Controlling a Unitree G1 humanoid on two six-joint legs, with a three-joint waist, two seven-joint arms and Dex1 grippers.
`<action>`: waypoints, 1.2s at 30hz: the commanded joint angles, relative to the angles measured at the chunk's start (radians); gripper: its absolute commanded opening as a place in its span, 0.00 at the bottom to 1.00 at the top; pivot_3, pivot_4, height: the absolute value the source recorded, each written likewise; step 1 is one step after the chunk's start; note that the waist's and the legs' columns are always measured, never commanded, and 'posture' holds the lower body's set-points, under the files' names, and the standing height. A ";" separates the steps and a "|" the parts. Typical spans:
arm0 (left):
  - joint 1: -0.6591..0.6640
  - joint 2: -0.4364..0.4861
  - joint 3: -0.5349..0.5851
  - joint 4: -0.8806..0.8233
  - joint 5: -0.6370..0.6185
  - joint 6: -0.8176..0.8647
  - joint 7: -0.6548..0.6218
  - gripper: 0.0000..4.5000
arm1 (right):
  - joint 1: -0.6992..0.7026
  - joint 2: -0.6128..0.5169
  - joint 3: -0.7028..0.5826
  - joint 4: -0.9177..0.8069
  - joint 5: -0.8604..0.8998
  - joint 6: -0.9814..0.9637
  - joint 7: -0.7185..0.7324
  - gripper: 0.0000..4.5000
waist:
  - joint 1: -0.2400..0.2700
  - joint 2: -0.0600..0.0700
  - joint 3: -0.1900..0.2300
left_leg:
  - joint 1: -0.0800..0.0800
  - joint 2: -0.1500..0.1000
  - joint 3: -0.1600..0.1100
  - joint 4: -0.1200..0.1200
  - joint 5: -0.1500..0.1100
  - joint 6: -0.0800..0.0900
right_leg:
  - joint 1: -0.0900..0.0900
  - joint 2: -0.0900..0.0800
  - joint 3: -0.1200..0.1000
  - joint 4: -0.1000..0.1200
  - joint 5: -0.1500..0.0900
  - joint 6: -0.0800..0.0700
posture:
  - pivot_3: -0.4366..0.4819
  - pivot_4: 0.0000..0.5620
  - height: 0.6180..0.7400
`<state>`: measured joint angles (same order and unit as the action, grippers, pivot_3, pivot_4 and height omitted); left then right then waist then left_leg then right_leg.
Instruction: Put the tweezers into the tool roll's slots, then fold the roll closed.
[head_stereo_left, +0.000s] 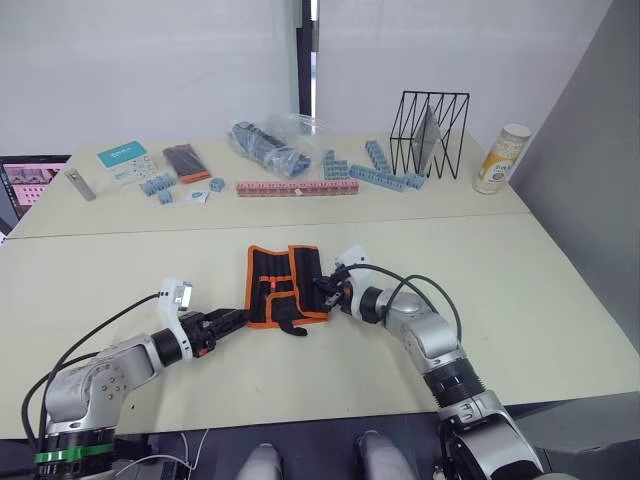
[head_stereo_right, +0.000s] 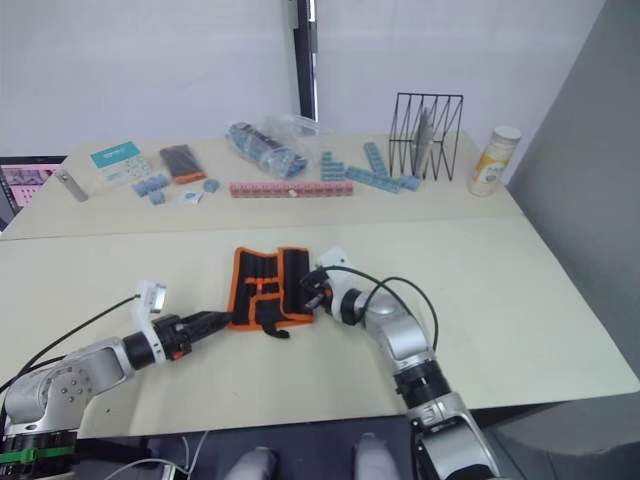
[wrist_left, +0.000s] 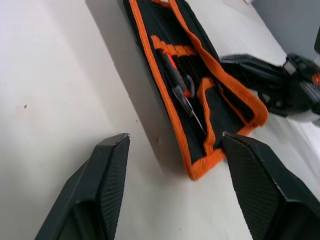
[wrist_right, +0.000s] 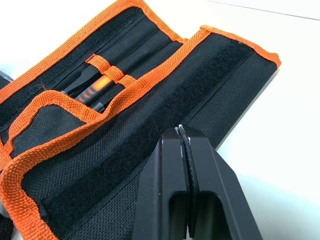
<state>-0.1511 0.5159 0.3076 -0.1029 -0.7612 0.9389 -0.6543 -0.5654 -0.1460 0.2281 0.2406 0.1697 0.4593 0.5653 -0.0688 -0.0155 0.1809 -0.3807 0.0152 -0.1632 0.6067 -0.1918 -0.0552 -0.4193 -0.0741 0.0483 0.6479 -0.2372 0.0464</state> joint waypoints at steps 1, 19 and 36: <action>-0.020 -0.011 -0.019 0.002 0.004 0.000 0.019 0.69 | 0.023 0.004 0.021 -0.008 -0.014 0.036 0.006 0.00 | 0.000 0.000 0.000 | 0.000 0.000 0.000 0.000 0.000 0.000 | 0.000 0.000 0.000 0.000 0.000 0.000 | 0.48 0.27 0.97; -0.088 -0.040 -0.067 0.090 0.048 -0.026 0.013 0.00 | 0.031 0.012 0.018 -0.056 -0.021 0.058 0.003 0.00 | 0.001 0.000 0.000 | -0.001 -0.001 0.000 0.000 0.000 0.000 | 0.000 0.000 0.000 0.000 0.000 0.000 | 0.48 0.27 0.97; -0.233 0.216 -0.195 0.036 0.110 -0.081 -0.236 0.00 | 0.116 0.056 0.078 -0.263 -0.015 0.180 -0.018 0.00 | -0.003 0.000 0.000 | -0.004 0.000 0.001 -0.002 0.000 0.000 | -0.004 0.000 0.001 -0.002 0.000 0.000 | 0.48 0.27 0.97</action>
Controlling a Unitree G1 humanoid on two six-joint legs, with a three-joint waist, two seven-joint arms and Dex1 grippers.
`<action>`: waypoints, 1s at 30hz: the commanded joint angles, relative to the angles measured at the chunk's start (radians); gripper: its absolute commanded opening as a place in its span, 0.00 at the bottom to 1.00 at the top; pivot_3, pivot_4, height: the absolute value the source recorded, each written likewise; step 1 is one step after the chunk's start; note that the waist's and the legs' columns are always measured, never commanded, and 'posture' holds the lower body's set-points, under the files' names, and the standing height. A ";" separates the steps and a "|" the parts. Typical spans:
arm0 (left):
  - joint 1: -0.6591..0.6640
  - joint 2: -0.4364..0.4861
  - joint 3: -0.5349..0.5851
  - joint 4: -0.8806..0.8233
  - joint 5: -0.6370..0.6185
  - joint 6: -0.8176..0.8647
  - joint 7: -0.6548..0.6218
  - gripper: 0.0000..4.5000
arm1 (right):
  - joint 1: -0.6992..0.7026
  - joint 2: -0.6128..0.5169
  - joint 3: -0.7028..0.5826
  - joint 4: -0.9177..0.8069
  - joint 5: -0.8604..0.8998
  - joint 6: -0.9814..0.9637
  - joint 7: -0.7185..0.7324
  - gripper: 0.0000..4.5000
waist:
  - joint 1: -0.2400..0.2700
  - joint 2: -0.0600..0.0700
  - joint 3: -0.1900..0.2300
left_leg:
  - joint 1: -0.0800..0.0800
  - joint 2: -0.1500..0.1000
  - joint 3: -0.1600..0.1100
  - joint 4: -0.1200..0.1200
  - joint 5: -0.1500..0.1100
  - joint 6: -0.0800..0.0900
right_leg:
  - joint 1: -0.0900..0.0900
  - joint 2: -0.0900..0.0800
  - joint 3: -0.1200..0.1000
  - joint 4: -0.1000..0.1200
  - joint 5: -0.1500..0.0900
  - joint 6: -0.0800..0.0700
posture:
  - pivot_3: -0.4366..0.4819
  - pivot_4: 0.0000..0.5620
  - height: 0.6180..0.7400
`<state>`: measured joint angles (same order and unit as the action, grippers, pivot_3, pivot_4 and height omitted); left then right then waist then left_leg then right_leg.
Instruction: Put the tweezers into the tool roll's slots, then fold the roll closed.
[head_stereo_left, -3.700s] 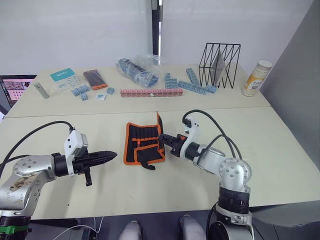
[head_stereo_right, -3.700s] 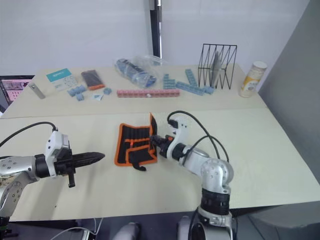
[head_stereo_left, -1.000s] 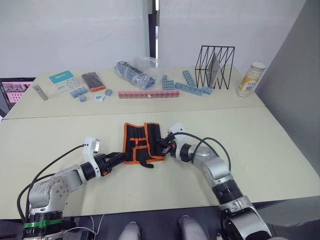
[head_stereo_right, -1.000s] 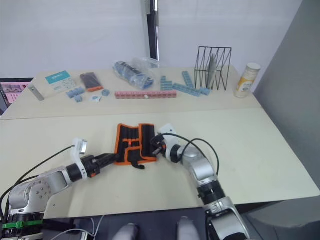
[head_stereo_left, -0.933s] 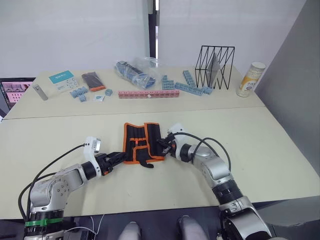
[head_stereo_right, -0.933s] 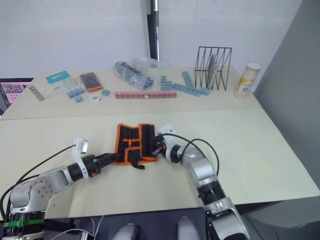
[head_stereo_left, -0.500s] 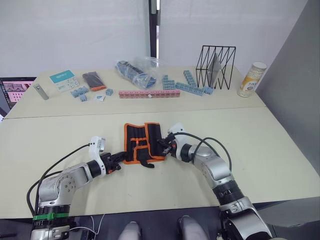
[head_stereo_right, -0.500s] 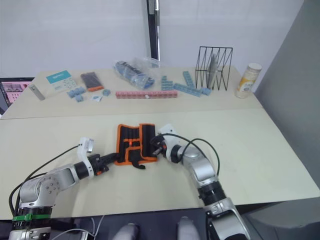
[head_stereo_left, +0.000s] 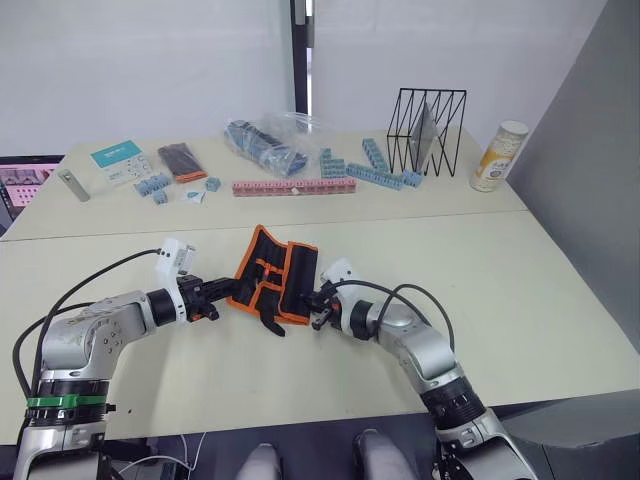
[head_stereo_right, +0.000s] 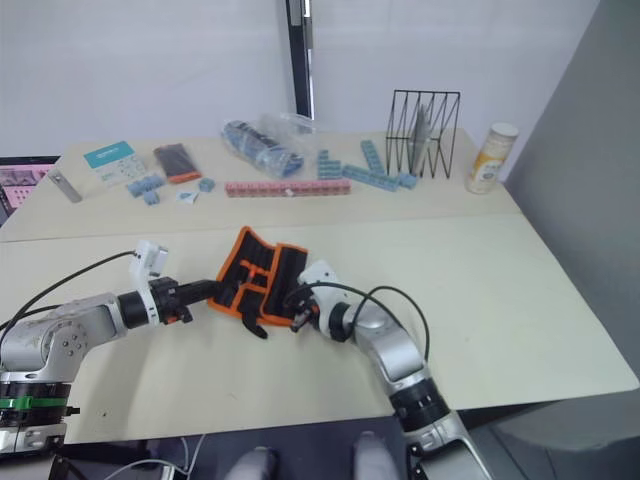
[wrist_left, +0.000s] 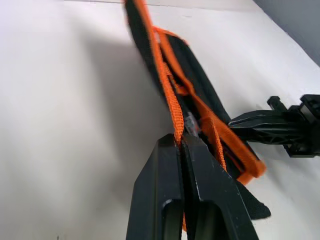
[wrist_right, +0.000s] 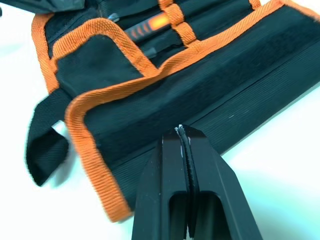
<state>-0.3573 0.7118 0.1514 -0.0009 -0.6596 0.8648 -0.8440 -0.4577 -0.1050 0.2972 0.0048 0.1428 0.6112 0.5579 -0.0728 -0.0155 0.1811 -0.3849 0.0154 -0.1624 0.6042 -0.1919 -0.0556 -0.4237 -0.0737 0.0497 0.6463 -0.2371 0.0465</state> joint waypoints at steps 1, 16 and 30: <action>-0.031 0.023 -0.058 -0.076 0.013 -0.005 -0.052 0.00 | 0.008 0.019 0.007 -0.027 0.011 0.032 -0.016 0.00 | 0.002 0.000 0.000 | 0.000 0.000 0.000 0.000 0.000 0.000 | 0.000 0.000 0.000 0.000 0.000 0.000 | 0.48 0.27 0.97; -0.172 -0.177 -0.272 0.057 0.174 0.026 0.062 0.00 | -0.021 0.014 -0.046 -0.024 0.027 0.042 -0.039 0.00 | 0.004 0.000 0.000 | 0.000 0.000 0.000 0.002 0.000 0.000 | 0.001 0.000 0.000 0.000 0.000 0.001 | 0.48 0.27 0.97; -0.172 -0.218 -0.313 0.076 0.234 0.001 0.057 0.00 | -0.139 0.020 -0.139 0.004 0.090 0.008 -0.025 0.00 | 0.006 0.000 0.000 | 0.000 -0.001 0.000 0.002 0.000 0.000 | 0.002 0.000 0.000 0.000 0.001 0.002 | 0.48 0.27 0.97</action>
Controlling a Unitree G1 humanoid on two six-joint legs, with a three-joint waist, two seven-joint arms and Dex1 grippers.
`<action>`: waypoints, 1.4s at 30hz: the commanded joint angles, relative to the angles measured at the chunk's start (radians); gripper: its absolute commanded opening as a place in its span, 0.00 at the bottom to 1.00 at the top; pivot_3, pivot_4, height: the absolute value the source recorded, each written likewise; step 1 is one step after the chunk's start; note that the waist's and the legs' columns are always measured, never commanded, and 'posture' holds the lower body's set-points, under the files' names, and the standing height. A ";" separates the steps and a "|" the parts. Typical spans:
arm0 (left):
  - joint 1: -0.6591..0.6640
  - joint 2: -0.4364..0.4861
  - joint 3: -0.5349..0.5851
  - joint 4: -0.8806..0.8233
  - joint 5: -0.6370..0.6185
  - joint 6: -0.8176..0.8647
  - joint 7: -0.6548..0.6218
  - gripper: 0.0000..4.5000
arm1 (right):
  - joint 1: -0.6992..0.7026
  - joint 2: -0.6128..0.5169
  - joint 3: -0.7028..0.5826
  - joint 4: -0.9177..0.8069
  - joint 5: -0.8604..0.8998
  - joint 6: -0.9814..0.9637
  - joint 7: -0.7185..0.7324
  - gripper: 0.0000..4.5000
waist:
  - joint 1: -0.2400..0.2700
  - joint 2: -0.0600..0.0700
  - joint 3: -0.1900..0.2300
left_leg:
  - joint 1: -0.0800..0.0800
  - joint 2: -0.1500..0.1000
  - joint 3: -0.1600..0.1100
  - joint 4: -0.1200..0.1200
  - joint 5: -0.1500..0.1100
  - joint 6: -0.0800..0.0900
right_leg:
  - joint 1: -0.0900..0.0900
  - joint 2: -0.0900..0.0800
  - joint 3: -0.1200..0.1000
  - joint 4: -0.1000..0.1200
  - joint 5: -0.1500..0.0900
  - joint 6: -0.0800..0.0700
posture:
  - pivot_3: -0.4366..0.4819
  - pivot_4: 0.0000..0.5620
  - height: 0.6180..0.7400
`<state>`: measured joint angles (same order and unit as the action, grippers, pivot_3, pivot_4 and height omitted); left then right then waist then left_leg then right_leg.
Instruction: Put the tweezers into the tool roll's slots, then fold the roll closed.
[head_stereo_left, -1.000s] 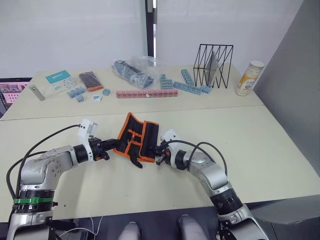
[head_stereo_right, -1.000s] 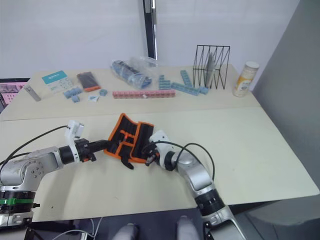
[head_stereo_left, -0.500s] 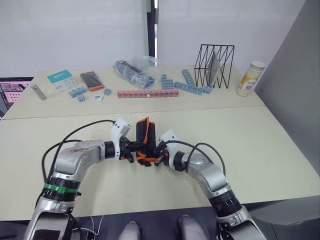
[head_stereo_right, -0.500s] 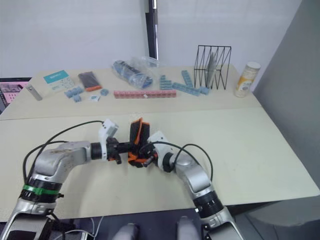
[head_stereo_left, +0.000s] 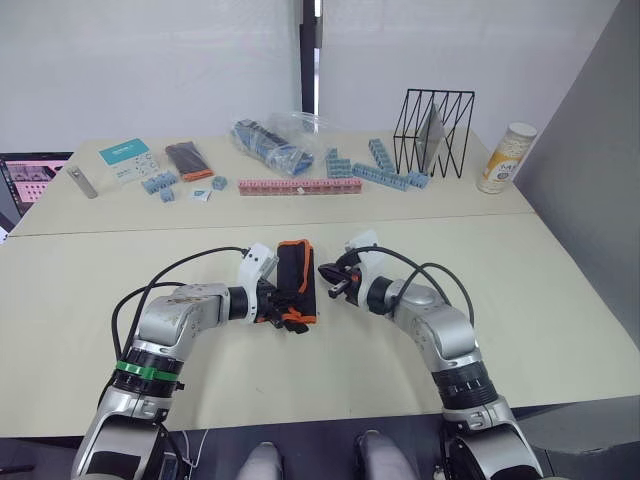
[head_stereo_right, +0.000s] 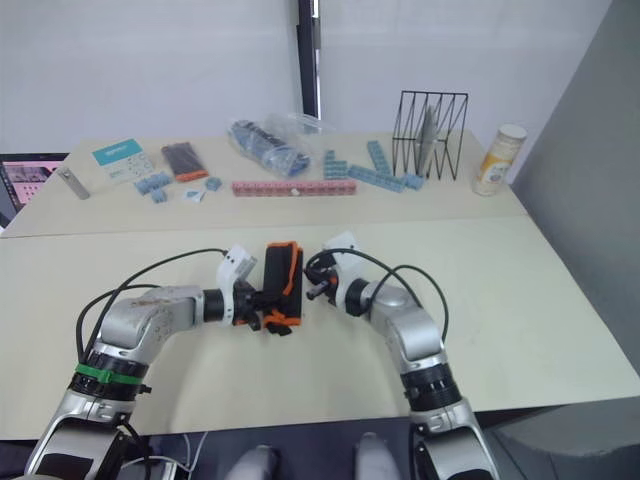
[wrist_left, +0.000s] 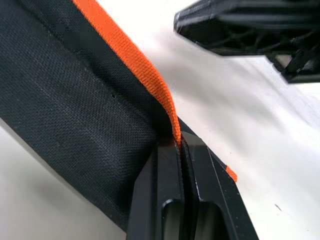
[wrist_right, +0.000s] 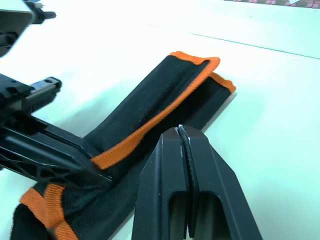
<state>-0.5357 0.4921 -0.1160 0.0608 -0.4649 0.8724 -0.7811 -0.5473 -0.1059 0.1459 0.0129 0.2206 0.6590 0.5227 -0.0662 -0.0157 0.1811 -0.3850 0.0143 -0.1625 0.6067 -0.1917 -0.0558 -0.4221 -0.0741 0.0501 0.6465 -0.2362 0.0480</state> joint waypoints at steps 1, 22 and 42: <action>0.007 0.002 -0.050 0.019 0.046 -0.009 -0.006 0.00 | -0.068 0.020 0.026 0.018 -0.003 -0.058 0.017 0.00 | 0.000 0.000 0.000 | 0.000 0.000 0.000 0.000 0.000 0.000 | 0.000 0.000 0.000 0.000 0.000 0.000 | 0.48 0.27 0.97; 0.052 0.099 0.033 -0.116 0.005 -0.020 -0.122 0.57 | -0.218 0.028 0.118 0.569 -0.167 -0.198 0.067 0.00 | -0.016 0.001 -0.001 | 0.017 0.000 0.001 -0.001 0.000 -0.001 | 0.016 0.001 0.002 -0.001 0.000 0.000 | 0.48 0.27 0.97; 0.020 0.044 -0.014 0.161 0.097 -0.430 -0.347 0.01 | -0.184 0.063 0.146 0.485 -0.193 -0.160 0.074 0.00 | -0.031 0.001 -0.001 | 0.016 0.000 0.001 -0.004 0.000 -0.001 | 0.013 0.001 0.003 -0.002 0.000 0.000 | 0.48 0.27 0.97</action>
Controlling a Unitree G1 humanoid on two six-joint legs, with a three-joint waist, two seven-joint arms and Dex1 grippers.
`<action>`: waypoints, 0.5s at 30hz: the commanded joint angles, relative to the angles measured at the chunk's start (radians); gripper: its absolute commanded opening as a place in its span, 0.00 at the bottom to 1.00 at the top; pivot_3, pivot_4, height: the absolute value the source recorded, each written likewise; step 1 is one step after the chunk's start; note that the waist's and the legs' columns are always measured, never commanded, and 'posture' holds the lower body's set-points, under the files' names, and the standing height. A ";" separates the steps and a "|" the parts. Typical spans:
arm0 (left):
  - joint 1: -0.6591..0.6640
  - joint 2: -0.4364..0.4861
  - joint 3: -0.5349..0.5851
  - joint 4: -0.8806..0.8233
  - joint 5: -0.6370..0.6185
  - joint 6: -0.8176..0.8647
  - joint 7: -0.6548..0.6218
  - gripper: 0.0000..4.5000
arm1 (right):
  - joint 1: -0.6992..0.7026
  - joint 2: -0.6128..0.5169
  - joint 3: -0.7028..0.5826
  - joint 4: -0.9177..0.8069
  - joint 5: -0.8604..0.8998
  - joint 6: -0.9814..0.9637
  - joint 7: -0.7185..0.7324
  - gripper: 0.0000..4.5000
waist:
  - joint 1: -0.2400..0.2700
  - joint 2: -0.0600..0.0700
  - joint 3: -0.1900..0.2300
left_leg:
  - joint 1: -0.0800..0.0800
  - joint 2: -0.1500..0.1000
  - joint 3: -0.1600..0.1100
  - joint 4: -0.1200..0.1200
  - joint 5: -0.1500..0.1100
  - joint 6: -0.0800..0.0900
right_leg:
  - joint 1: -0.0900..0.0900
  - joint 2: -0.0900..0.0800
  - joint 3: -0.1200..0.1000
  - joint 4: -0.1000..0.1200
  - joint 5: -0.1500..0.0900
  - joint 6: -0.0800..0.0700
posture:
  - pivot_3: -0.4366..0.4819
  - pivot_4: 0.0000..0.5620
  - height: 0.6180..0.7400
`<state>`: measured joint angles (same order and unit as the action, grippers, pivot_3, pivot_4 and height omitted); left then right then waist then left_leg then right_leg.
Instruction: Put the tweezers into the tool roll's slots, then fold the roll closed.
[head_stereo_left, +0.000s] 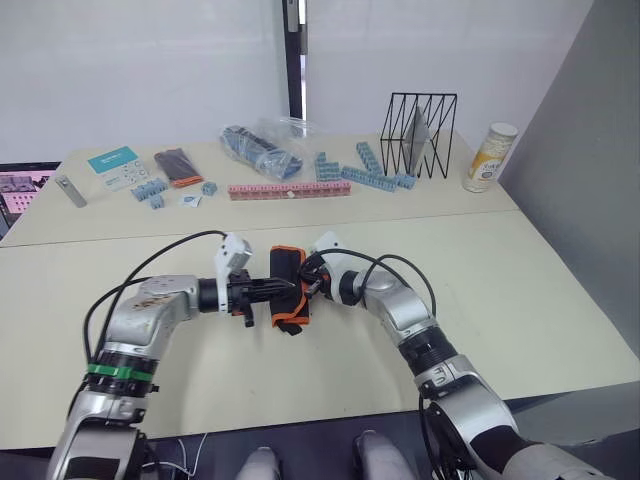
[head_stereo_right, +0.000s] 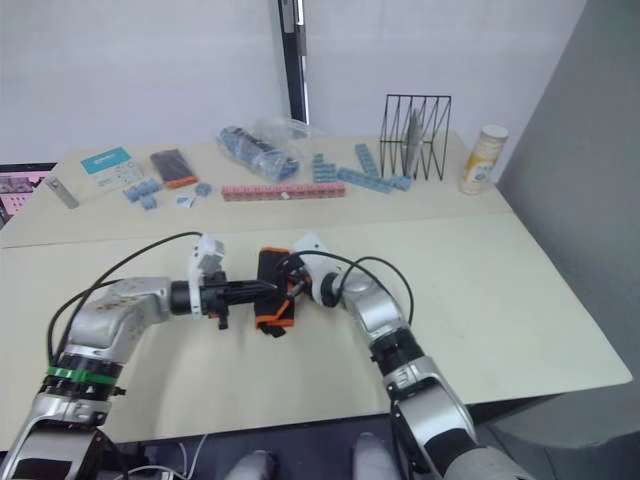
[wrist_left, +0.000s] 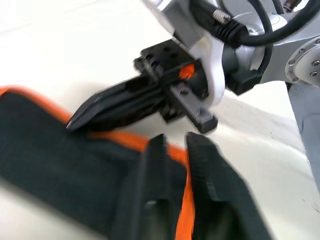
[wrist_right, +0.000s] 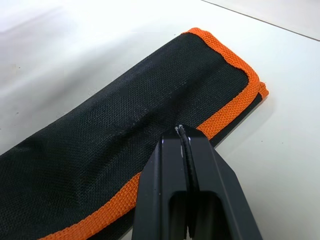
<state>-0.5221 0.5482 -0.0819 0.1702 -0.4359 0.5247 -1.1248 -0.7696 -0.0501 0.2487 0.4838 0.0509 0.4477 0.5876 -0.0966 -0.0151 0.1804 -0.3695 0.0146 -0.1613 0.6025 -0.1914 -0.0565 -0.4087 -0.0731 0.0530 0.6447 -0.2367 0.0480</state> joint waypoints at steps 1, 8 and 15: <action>0.013 -0.013 -0.065 0.073 0.092 -0.108 -0.007 0.01 | 0.041 0.008 0.046 0.007 -0.025 0.055 0.009 0.00 | -0.002 0.000 0.000 | 0.000 0.000 0.000 -0.001 0.000 0.000 | -0.001 0.000 0.000 0.000 0.000 0.000 | 0.48 0.27 0.97; 0.090 -0.012 -0.173 0.196 0.243 -0.246 0.013 0.01 | 0.041 0.000 0.043 -0.104 -0.004 -0.033 0.066 0.00 | -0.001 0.000 -0.001 | 0.001 0.001 0.005 -0.005 0.000 0.000 | -0.005 0.002 0.006 0.001 0.000 0.000 | 0.48 0.27 0.97; 0.107 -0.016 -0.158 0.174 0.232 -0.235 0.019 0.01 | 0.066 -0.039 0.030 -0.197 0.039 -0.081 0.179 0.00 | 0.000 0.000 -0.001 | 0.000 0.001 0.006 -0.004 0.000 0.000 | -0.005 0.002 0.008 0.001 0.000 0.000 | 0.48 0.27 0.97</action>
<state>-0.4685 0.5202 -0.2043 0.2961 -0.2576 0.2576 -1.1099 -0.6964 -0.0783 0.2764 0.3228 0.0817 0.3899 0.7459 -0.0969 -0.0154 0.1790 -0.3690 0.0152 -0.1556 0.5988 -0.1913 -0.0563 -0.4131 -0.0709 0.0610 0.6455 -0.2370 0.0485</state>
